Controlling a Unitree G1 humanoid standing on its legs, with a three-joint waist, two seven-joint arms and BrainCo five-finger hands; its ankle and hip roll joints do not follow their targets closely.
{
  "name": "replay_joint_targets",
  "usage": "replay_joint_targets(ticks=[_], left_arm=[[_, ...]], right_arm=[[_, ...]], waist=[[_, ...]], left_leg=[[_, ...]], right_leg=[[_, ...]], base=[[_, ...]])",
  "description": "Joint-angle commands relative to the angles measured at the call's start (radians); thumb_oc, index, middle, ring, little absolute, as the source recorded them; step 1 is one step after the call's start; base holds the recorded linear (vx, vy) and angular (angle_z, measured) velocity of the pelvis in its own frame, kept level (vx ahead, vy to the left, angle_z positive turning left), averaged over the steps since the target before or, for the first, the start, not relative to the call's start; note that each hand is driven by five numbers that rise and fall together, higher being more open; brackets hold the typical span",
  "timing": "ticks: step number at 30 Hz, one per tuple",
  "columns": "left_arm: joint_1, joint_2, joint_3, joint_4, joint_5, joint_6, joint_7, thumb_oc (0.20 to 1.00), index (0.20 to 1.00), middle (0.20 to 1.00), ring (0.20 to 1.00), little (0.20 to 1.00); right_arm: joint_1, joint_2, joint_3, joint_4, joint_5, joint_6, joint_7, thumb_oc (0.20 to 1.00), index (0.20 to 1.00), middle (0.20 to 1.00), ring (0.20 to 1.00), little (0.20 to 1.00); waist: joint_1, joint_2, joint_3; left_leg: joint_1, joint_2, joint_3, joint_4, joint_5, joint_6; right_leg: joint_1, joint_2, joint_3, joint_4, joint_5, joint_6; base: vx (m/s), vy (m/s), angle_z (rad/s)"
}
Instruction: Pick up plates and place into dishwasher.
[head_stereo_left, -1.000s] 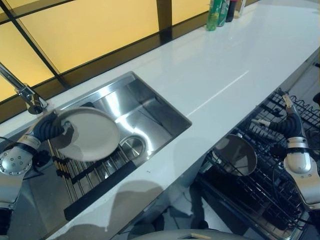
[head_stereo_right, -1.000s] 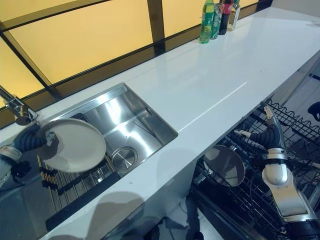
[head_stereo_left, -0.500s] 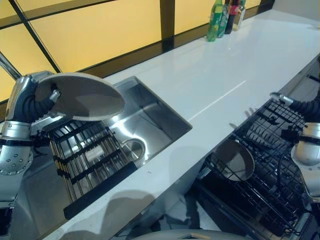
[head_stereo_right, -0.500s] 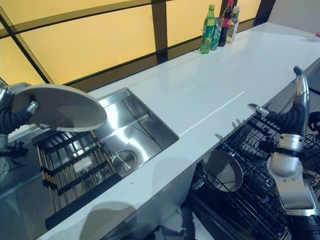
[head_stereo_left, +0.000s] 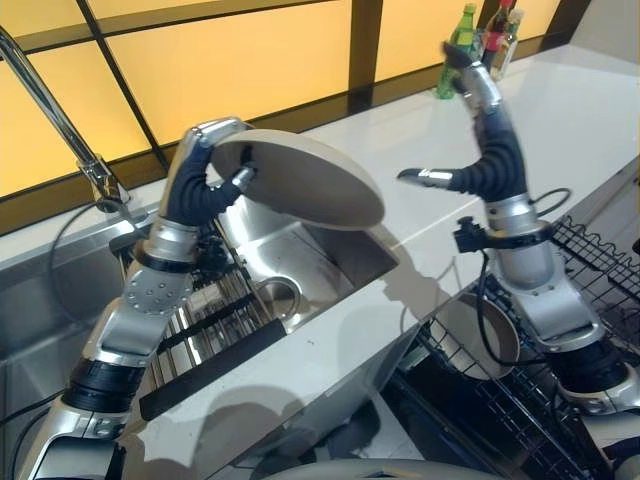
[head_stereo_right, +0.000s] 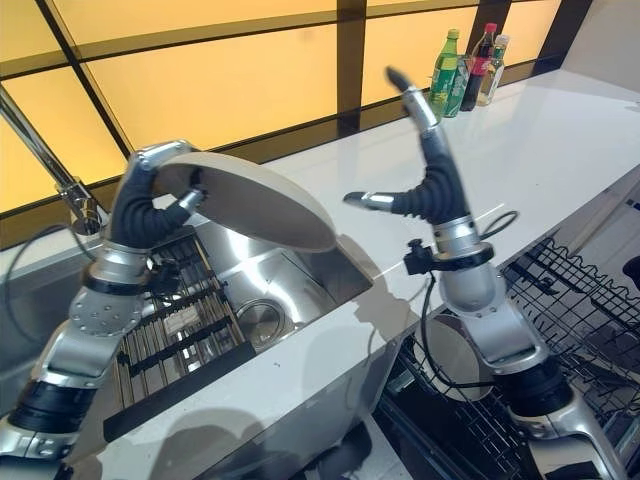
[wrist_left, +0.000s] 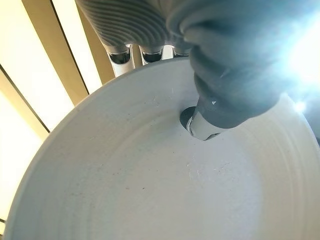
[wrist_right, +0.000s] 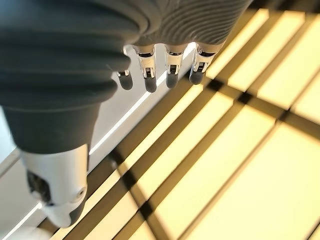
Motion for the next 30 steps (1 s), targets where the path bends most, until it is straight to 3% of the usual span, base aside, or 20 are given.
replay_joint_targets(ticks=[1,10,24,30], left_arm=[[-0.135,-0.002,-0.064,0.011,0.019,-0.021,0.043,0.2,0.2,0.2,0.2,0.2],[-0.138,0.008,-0.08,0.016,0.003,-0.015,0.045,0.2,0.2,0.2,0.2,0.2],[-0.142,0.053,-0.069,0.052,0.013,0.015,0.048,0.2,0.2,0.2,0.2,0.2],[-0.156,0.085,-0.076,0.165,0.026,0.029,0.09,0.2,0.2,0.2,0.2,0.2]], right_arm=[[-0.096,0.014,0.064,-0.055,0.04,-0.014,0.03,1.0,1.0,1.0,1.0,1.0],[-0.115,0.041,0.137,-0.054,0.022,0.029,0.081,1.0,1.0,1.0,1.0,1.0],[-0.163,-0.005,0.008,-0.017,0.005,0.054,-0.118,1.0,1.0,1.0,1.0,1.0],[-0.157,-0.031,-0.055,0.001,0.034,0.039,-0.17,1.0,1.0,1.0,1.0,1.0]], waist=[[0.015,-0.012,-0.073],[0.02,-0.012,-0.075],[0.008,-0.008,-0.078],[-0.011,-0.005,-0.085]], left_leg=[[-0.059,0.02,0.017,-0.023,0.002,-0.009],[-0.059,0.016,0.019,-0.019,0.001,-0.006],[-0.072,0.028,0.027,0.001,0.008,-0.01],[-0.066,0.031,0.037,-0.001,0.006,-0.008]], right_leg=[[-0.043,-0.052,-0.019,0.198,-0.167,0.039],[-0.045,-0.056,-0.017,0.207,-0.171,0.039],[-0.048,-0.045,-0.004,0.196,-0.149,0.033],[-0.05,-0.042,0.009,0.192,-0.146,0.033]], base=[[-0.01,-0.023,0.04],[0.0,0.0,0.0],[-0.01,-0.009,0.0],[0.0,0.0,0.0]])
